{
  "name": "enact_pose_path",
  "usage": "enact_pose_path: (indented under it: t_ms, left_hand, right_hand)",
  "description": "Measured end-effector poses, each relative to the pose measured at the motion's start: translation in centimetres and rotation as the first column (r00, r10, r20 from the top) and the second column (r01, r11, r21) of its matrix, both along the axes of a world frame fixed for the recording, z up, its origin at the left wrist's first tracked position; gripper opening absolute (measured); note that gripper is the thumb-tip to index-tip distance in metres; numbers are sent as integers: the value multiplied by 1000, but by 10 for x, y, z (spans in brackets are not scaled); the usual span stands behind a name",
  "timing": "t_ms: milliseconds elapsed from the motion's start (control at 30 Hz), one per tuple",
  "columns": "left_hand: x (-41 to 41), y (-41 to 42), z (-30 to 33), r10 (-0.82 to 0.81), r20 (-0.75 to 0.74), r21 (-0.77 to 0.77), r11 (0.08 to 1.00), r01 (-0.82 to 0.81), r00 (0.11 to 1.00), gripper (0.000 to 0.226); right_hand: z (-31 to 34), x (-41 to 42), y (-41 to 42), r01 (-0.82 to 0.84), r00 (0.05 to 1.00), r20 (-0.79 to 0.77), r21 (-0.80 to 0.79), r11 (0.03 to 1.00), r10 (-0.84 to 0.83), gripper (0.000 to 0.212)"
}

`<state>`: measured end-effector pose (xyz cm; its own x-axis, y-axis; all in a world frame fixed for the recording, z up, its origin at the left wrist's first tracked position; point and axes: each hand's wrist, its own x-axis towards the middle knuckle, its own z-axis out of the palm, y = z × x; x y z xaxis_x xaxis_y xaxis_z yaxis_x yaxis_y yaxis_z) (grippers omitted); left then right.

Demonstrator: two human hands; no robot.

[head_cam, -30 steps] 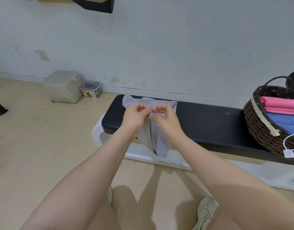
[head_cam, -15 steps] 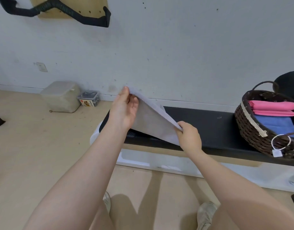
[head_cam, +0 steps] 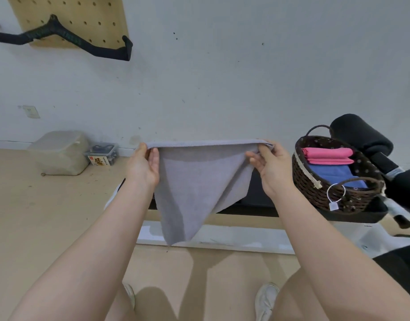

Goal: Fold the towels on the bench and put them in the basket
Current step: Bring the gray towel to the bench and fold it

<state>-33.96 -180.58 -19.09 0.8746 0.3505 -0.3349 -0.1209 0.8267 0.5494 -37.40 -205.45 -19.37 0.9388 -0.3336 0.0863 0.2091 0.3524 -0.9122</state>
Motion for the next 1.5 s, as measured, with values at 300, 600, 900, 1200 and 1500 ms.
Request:
enact_pose_path:
  t_ms: [300, 600, 900, 1200, 1500]
  left_hand:
    - [-25, -10, 17, 32, 83, 65, 997, -37, 996, 16]
    - [6, -14, 46, -1, 199, 96, 995, -19, 980, 15]
    - [124, -43, 50, -98, 126, 195, 978, 72, 987, 15]
    - [179, -51, 72, -168, 268, 257, 962, 97, 949, 13]
    - [137, -19, -66, -207, -392, 580, 701, 415, 896, 15]
  right_hand:
    - [27, -19, -11, 192, 975, 139, -144, 971, -173, 20]
    - [52, 17, -19, 187, 963, 186, 61, 981, -195, 21]
    - [43, 142, -37, 292, 956, -22, -23, 956, -292, 11]
    - [74, 181, -60, 323, 940, 135, -69, 944, -312, 15]
    - [-56, 120, -71, -17, 924, -282, -706, 708, -259, 13]
